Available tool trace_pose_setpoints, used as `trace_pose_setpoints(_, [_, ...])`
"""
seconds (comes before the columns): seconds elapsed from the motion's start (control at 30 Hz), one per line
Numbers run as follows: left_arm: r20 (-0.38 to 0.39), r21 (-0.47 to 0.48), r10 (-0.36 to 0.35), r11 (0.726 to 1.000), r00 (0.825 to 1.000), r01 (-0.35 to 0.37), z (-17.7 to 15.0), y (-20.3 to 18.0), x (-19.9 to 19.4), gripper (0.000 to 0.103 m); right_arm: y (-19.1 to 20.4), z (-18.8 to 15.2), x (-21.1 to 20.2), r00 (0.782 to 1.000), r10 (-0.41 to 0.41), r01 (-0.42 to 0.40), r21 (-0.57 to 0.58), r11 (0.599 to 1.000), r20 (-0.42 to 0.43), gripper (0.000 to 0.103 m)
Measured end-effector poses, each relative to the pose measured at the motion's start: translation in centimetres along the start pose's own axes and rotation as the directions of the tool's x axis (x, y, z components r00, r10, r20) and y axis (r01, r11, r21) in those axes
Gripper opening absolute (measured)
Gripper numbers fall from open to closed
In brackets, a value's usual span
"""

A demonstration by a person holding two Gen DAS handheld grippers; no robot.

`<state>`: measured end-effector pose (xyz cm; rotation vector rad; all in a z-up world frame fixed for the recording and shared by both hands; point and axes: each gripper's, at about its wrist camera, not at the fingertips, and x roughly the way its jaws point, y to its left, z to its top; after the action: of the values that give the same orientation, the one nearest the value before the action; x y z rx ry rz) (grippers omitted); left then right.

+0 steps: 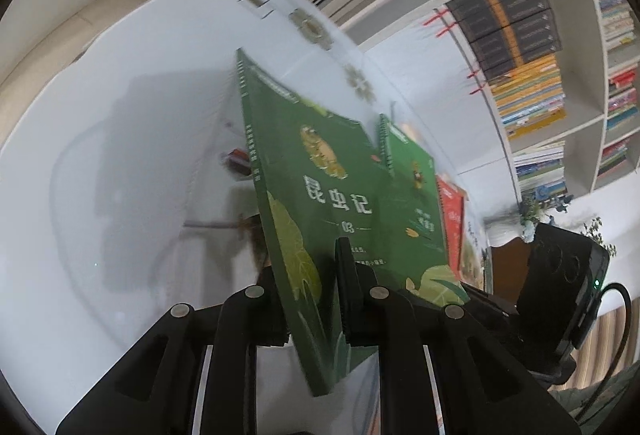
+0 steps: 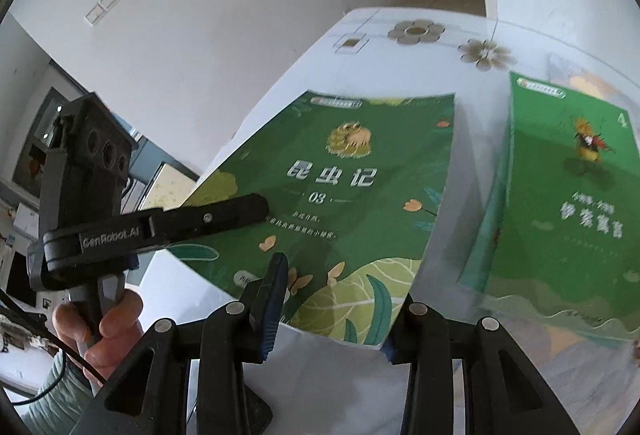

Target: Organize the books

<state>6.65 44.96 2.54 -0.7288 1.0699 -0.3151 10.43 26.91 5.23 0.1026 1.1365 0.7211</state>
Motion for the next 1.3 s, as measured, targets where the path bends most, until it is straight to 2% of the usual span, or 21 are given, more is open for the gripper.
trace_pose_setpoints(0.3, [-0.016,-0.030,0.124,0.992,0.992,-0.124,-1.3,2.3,0.0,0.018,0.0,-2.0,2.9,0.997,-0.020,0.020,0.006,1.000,-0.081,0.038])
trace_pose_setpoints(0.4, [-0.011,-0.033,0.197,0.980,0.980,-0.197,-1.5,2.7,-0.3,0.017,-0.4,-2.3,3.6,0.993,-0.021,0.024,0.018,1.000,-0.114,0.038])
trace_pose_setpoints(0.57, [0.028,-0.048,0.249,0.968,0.968,-0.247,-1.2,3.0,-1.9,0.017,-0.9,-2.1,4.0,0.989,0.002,0.002,0.031,1.000,-0.147,0.038])
trace_pose_setpoints(0.7, [0.040,0.020,0.275,0.961,0.961,-0.276,-0.5,0.9,-2.0,0.017,-1.1,-2.5,3.8,0.985,0.026,-0.018,0.051,0.999,-0.171,0.038])
trace_pose_setpoints(0.9, [0.000,0.149,0.237,0.961,0.972,-0.234,0.4,-3.9,0.6,0.021,-1.7,-4.5,2.4,0.972,0.033,-0.024,0.044,0.999,-0.234,0.041])
trace_pose_setpoints(0.97, [-0.024,0.212,0.209,0.957,0.978,-0.200,0.5,-6.2,2.2,0.021,-2.9,-5.7,1.1,0.971,0.025,-0.011,0.059,0.998,-0.239,0.046])
trace_pose_setpoints(1.07, [-0.057,0.277,0.186,0.947,0.981,-0.163,0.3,-9.1,4.4,0.021,-5.4,-7.0,-1.3,0.977,0.019,0.006,0.116,0.993,-0.215,0.047])
trace_pose_setpoints(1.2, [-0.114,0.342,0.151,0.934,0.982,-0.104,0.0,-12.4,7.3,0.024,-8.8,-8.0,-5.4,0.986,-0.077,0.103,0.174,0.979,-0.147,0.051])
trace_pose_setpoints(1.27, [-0.134,0.361,0.143,0.928,0.981,-0.086,-0.3,-13.8,8.5,0.029,-10.5,-8.1,-7.8,0.984,-0.145,0.164,0.198,0.966,-0.105,0.051])
trace_pose_setpoints(1.3, [-0.141,0.365,0.145,0.927,0.979,-0.085,-0.3,-14.2,9.1,0.037,-11.6,-7.8,-8.6,0.981,-0.173,0.188,0.209,0.960,-0.088,0.051])
